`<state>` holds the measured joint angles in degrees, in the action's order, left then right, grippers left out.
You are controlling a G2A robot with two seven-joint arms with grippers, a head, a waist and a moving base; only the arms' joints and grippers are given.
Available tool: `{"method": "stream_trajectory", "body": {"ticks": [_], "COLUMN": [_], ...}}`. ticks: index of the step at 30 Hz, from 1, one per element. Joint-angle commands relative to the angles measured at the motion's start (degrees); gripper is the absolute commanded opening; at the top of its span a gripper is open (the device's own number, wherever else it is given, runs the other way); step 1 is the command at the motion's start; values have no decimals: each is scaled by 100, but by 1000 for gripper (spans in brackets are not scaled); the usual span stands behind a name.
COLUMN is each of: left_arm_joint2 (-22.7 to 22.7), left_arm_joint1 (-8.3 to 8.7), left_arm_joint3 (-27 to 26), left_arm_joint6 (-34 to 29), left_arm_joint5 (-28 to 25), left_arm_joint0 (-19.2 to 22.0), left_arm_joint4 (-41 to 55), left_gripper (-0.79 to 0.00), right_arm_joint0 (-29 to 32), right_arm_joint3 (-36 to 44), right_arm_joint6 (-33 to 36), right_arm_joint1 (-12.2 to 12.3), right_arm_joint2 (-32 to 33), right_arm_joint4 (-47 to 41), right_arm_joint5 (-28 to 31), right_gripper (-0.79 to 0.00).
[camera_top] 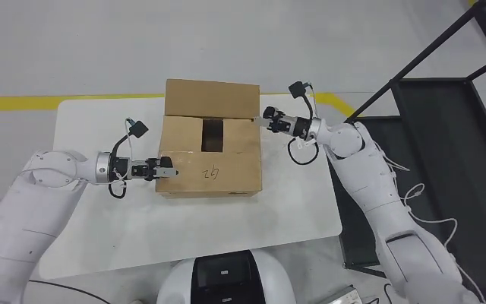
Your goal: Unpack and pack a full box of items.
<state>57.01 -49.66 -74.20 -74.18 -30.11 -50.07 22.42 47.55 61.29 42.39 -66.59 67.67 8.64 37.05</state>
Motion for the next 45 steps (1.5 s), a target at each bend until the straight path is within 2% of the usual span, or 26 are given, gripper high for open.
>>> {"method": "stream_trajectory", "body": {"ticks": [1,5,11,16,22,25,29,35,42,45], "left_arm_joint2": [0,0,0,0,35,53,35,16,19,60], "left_arm_joint1": [0,0,0,0,8,10,-5,-28,-43,-37], "left_arm_joint3": [0,0,0,0,-177,-186,-183,-158,-190,-232], "left_arm_joint6": [0,0,0,0,246,252,225,201,190,191], "left_arm_joint5": [0,0,0,0,132,171,204,215,233,220], "left_arm_joint0": [0,0,0,0,-133,-170,-168,-122,-122,-136], "left_arm_joint4": [0,0,0,0,-170,-189,-195,-228,-268,-279], "left_gripper": [0,0,0,0,0,0,0,0,0,0], "right_arm_joint0": [-224,-757,-1304,-1631,-1919,-1953,-1994,-2021,-1849,-1715], "right_arm_joint3": [-389,-1295,-2309,-2936,-3499,-3692,-3910,-3995,-3667,-3280], "right_arm_joint6": [-280,-1117,-1873,-2035,-1899,-1686,-1016,-194,685,888], "right_arm_joint1": [-42,-234,-612,-868,-1089,-1150,-1158,-1083,-975,-896], "right_arm_joint2": [-97,-526,-1132,-1407,-1441,-1317,-1139,-931,-665,-649], "right_arm_joint4": [212,764,797,614,-29,-621,-1309,-1882,-2682,-2793], "right_arm_joint5": [116,203,79,36,537,875,1289,1654,1791,1598], "right_gripper": [0,0,0,0,0,0,0,0,0,0]}}
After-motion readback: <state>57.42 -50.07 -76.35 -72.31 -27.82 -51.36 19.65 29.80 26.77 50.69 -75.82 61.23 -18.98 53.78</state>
